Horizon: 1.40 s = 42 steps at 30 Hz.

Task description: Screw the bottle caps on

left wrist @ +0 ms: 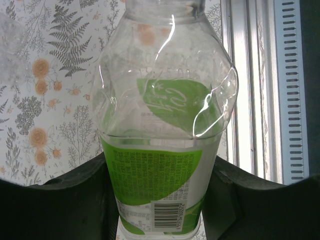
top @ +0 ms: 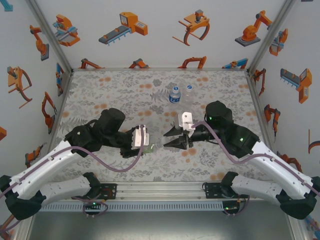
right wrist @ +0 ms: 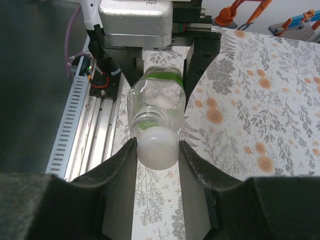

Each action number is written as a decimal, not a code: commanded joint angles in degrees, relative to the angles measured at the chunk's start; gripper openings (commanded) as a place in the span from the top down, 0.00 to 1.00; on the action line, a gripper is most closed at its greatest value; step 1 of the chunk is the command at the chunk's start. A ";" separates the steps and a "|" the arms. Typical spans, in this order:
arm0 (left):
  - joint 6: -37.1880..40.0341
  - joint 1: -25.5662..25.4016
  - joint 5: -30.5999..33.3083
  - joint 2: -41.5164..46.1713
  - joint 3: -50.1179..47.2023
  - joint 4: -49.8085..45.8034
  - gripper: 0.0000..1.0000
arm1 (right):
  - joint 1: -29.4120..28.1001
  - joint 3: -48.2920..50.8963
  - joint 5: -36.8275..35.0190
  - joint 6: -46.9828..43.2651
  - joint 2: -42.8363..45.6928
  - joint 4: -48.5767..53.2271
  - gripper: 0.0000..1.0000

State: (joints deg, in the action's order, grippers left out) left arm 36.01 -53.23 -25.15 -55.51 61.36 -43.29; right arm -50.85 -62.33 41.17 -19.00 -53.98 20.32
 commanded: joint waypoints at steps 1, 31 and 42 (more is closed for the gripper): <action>-0.13 -0.25 -1.29 0.65 0.74 1.06 0.98 | -0.41 0.89 0.30 -1.30 0.07 -0.61 0.91; -3.16 -0.29 -2.47 -0.39 1.49 1.19 0.98 | -3.18 -0.63 -1.24 -4.28 -1.97 0.29 0.98; -2.90 -0.29 -6.25 -1.56 2.10 0.32 1.00 | -4.03 -6.01 2.60 -19.36 -5.34 10.25 1.00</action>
State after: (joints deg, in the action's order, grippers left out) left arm 33.34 -53.21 -26.81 -56.99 61.39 -44.71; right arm -53.95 -66.48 41.95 -31.11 -58.41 26.92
